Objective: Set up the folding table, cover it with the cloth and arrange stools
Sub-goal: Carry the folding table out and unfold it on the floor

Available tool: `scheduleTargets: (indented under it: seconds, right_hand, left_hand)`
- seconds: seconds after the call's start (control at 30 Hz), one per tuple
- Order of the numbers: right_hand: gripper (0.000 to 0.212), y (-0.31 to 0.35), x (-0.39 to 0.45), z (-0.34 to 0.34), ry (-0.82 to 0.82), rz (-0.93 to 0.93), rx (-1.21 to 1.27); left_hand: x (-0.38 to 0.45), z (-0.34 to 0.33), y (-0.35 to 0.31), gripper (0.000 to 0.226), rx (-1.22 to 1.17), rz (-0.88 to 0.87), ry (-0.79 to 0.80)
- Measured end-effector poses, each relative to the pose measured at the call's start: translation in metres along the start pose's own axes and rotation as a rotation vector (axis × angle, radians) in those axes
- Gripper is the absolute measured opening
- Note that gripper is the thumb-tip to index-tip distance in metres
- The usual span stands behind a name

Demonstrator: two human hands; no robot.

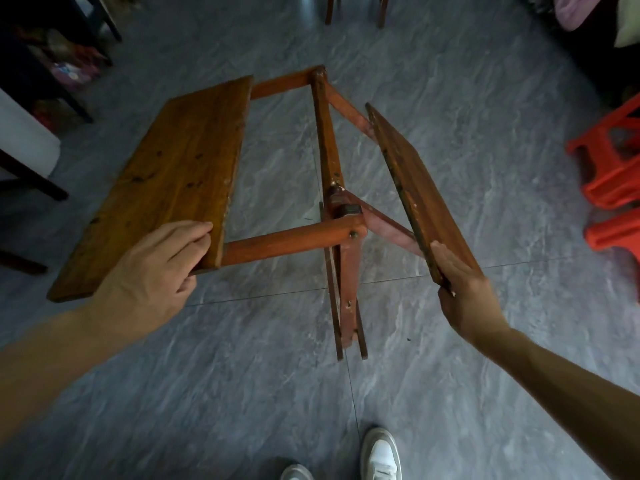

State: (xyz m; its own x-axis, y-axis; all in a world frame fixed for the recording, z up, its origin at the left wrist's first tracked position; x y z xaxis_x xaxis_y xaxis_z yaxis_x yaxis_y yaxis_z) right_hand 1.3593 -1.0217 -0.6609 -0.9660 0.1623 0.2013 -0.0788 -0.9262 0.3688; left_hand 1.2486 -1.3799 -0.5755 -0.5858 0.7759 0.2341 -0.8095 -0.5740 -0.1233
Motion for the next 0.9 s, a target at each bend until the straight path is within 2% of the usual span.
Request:
scheduleTargets:
  seconds: [0.17, 0.33, 0.43, 0.73, 0.83, 0.9]
  right_hand:
    - [0.072, 0.012, 0.023, 0.019, -0.065, 0.106, -0.008]
    - [0.067, 0.022, 0.025, -0.012, 0.063, 0.188, -0.015]
    - [0.063, 0.018, 0.029, -0.002, 0.058, 0.224, -0.021]
    - [0.071, -0.019, 0.030, 0.041, -0.010, 0.193, -0.101]
    - [0.069, -0.022, 0.033, 0.045, 0.001, 0.226, -0.116]
    - [0.071, -0.027, 0.034, 0.045, 0.033, 0.238, -0.112]
  left_hand:
    - [0.011, -0.012, -0.003, 0.046, -0.020, 0.001, 0.062]
    - [0.038, -0.005, -0.035, 0.042, 0.036, -0.113, 0.031]
    - [0.053, -0.001, -0.046, 0.042, 0.059, -0.154, 0.032]
    - [0.061, 0.003, -0.029, 0.060, 0.115, -0.099, 0.089]
    - [0.070, 0.004, -0.038, 0.042, 0.113, -0.170, 0.074]
    - [0.075, 0.004, -0.047, 0.044, 0.110, -0.192, 0.089]
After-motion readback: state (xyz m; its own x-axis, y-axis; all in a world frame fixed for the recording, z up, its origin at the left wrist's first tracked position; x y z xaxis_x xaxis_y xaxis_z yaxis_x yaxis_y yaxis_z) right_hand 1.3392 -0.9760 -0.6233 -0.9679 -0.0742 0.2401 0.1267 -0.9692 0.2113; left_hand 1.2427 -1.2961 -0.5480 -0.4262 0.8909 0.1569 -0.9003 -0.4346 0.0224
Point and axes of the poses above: each hand's wrist, its own x-axis towards the middle knuckle, its own z-axis out of the back of the hand, y = z × x, the point moved 9 cm from there along x, towards the middle knuckle, and after that the axes turned 8 degrees about -x, right-handed, at the moved point
